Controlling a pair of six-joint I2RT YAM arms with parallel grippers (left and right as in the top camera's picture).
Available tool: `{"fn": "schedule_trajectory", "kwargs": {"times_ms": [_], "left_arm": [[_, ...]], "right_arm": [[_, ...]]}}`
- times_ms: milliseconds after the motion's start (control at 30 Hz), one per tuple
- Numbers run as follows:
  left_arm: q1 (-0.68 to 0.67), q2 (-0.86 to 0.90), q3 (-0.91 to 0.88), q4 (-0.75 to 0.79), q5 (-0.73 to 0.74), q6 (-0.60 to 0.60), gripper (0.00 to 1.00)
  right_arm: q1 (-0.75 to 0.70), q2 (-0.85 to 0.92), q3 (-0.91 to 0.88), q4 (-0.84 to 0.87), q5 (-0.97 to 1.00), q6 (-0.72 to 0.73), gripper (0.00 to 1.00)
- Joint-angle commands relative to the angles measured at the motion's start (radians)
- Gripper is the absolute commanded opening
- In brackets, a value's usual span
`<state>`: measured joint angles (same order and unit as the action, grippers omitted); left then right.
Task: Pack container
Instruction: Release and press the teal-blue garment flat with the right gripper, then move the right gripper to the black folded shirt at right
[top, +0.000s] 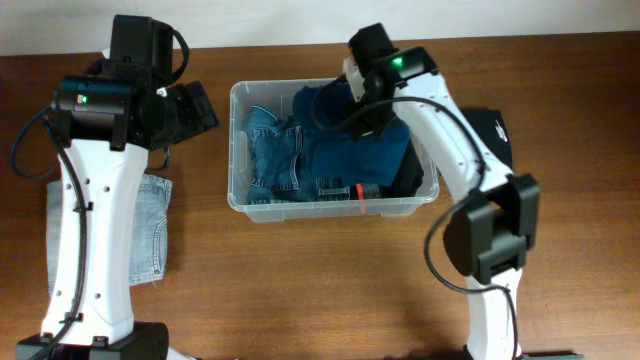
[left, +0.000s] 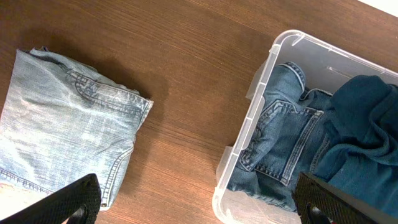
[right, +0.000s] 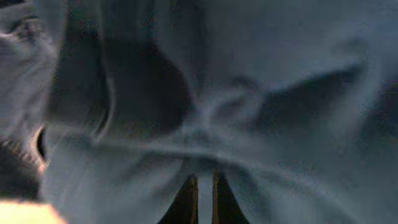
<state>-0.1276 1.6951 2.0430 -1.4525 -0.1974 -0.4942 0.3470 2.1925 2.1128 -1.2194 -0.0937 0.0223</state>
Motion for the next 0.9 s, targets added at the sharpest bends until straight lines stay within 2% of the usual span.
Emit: {"fn": "schedule_trajectory", "kwargs": {"times_ms": [0, 233, 500, 667, 867], "left_arm": [[0.004, 0.004, -0.002, 0.000, -0.001, 0.010, 0.99], [0.004, 0.004, -0.002, 0.000, -0.001, 0.010, 0.99], [0.004, 0.005, -0.002, 0.000, -0.001, 0.010, 0.99], [0.004, 0.004, -0.002, 0.000, 0.000, 0.010, 0.99], [0.004, 0.004, -0.002, 0.000, -0.001, 0.010, 0.99]], "right_arm": [[-0.008, -0.037, -0.009, -0.024, 0.016, 0.005, 0.04], [-0.007, -0.026, -0.146, 0.026, 0.014, 0.006, 0.04], [-0.007, -0.026, -0.364, 0.246, -0.061, 0.010, 0.04], [-0.007, -0.045, -0.332, 0.223, -0.067, 0.013, 0.04], [-0.011, -0.135, -0.113, 0.051, -0.067, 0.013, 0.04]]}}
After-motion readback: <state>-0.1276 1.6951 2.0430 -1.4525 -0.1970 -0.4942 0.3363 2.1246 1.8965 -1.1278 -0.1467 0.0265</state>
